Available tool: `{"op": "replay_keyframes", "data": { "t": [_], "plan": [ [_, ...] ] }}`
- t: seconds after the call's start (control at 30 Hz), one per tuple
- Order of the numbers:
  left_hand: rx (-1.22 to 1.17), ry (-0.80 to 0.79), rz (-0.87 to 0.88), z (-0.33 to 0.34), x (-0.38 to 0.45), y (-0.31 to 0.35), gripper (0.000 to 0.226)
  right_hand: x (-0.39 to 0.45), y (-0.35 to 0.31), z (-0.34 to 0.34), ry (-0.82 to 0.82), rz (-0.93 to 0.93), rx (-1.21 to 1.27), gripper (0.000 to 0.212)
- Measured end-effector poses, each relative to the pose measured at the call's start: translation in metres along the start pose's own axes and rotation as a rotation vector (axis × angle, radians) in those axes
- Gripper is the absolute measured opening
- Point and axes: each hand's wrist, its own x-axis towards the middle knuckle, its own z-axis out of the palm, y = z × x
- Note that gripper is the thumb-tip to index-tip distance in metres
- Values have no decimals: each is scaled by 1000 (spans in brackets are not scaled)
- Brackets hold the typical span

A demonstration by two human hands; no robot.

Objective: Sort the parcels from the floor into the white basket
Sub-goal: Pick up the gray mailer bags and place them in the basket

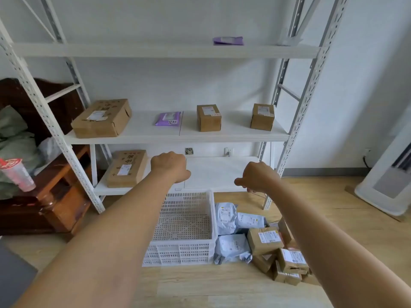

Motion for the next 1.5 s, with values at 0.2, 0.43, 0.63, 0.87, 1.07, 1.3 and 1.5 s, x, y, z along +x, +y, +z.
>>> {"op": "replay_keyframes", "data": {
  "t": [0.2, 0.43, 0.63, 0.87, 1.07, 1.3, 1.5],
  "plan": [
    [17, -55, -22, 3, 61, 45, 25, 68, 32, -15, -51, -32, 14, 32],
    [140, -18, 4, 2, 127, 67, 21, 138, 70, -23, -132, -78, -35, 34],
    [61, -25, -28, 14, 172, 55, 17, 189, 68, -15, -142, -77, -32, 27],
    [31, -76, -19, 41, 236, 1, 23, 257, 25, 6, -174, -83, -106, 35],
    [18, -71, 64, 50, 309, -42, 23, 314, -15, 22, -151, 29, -72, 34],
    [-10, -148, 113, 103, 360, -38, 22, 359, -14, 62, -165, 100, -60, 27],
    [-92, -137, 15, 166, 387, -24, 29, 398, 11, 115, -154, 77, -56, 39]
  ]
}}
